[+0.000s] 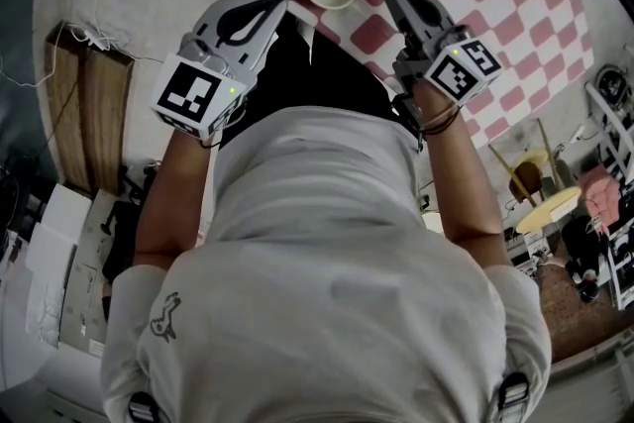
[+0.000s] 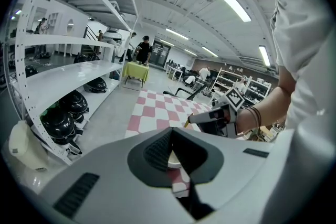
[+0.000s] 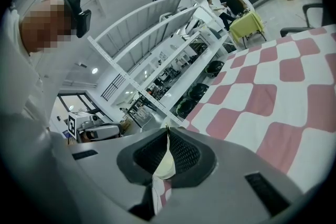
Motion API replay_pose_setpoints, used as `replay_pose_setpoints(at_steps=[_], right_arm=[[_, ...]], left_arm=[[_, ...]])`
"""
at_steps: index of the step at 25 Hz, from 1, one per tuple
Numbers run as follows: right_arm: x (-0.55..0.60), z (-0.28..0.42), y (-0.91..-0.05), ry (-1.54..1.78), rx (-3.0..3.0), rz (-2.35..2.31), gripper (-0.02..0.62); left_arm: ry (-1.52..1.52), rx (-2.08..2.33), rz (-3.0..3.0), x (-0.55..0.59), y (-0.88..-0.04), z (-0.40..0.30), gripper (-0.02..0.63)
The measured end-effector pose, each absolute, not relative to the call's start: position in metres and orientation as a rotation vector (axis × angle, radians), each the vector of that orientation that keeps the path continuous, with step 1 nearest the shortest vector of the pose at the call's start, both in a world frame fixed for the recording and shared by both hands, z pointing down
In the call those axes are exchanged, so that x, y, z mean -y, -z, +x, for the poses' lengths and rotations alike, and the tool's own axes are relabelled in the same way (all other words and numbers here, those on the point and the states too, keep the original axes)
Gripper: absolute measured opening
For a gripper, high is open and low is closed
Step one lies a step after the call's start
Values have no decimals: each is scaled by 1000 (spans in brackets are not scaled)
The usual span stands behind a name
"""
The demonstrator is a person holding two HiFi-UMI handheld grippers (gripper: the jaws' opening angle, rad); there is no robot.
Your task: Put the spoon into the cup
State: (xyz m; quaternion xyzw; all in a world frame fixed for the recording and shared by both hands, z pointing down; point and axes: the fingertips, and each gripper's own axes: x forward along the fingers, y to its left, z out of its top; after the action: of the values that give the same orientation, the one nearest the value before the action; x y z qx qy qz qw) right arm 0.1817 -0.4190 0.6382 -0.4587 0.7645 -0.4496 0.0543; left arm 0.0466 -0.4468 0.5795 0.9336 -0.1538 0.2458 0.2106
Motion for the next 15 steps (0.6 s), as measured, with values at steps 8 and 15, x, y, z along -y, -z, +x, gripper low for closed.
replay_pose_setpoints(at_steps=[8, 15], right_arm=[[419, 182, -642, 1390, -2322, -1389, 37], [413, 190, -639, 1382, -2298, -1447, 89]], left_arm=[[-665, 438, 2585, 447, -577, 48, 14], [-651, 446, 2604, 448, -567, 47, 14]])
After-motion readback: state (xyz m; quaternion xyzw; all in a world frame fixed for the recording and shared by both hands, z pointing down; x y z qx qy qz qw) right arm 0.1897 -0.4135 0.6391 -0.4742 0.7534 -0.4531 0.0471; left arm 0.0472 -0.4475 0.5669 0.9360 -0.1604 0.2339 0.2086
